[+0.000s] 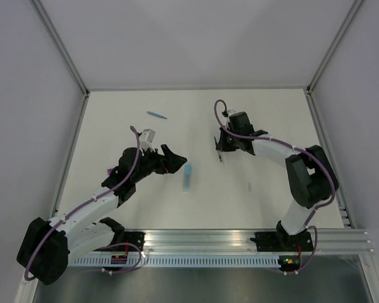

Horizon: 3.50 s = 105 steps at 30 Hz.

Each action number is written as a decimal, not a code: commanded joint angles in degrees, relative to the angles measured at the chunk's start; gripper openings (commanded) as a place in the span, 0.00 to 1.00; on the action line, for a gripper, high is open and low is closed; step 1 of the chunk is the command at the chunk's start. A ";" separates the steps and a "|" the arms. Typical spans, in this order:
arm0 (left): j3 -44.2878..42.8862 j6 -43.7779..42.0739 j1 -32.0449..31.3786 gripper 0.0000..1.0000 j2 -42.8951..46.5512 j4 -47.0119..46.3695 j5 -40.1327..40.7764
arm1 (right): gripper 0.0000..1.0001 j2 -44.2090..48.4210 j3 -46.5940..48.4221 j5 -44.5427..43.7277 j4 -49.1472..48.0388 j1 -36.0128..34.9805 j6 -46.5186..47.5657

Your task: Insert the pens into the pen caps

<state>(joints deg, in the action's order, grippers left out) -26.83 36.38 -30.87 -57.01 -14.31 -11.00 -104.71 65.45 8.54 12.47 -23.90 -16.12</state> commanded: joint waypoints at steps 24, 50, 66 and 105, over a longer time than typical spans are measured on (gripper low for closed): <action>2.04 8.09 0.02 0.83 -7.41 -34.39 -28.81 | 0.00 40.37 -31.87 -4.93 -55.80 -22.59 -19.03; 1.43 8.79 0.02 0.02 -9.69 -36.58 -30.83 | 0.04 35.71 -28.62 -4.30 -52.99 -27.52 -15.61; 0.37 5.72 0.02 0.02 -8.82 -30.00 -27.58 | 0.61 52.32 -28.01 -49.37 -26.22 -26.29 -13.41; -1.73 5.10 -0.06 0.02 -9.26 -21.73 -23.80 | 0.54 -14.12 24.37 -27.43 19.35 20.91 -44.08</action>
<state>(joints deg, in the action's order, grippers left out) -26.11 43.48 -30.72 -66.04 -35.70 -35.97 -117.82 87.33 -19.25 29.15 -3.18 -58.92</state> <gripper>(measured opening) 0.086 0.540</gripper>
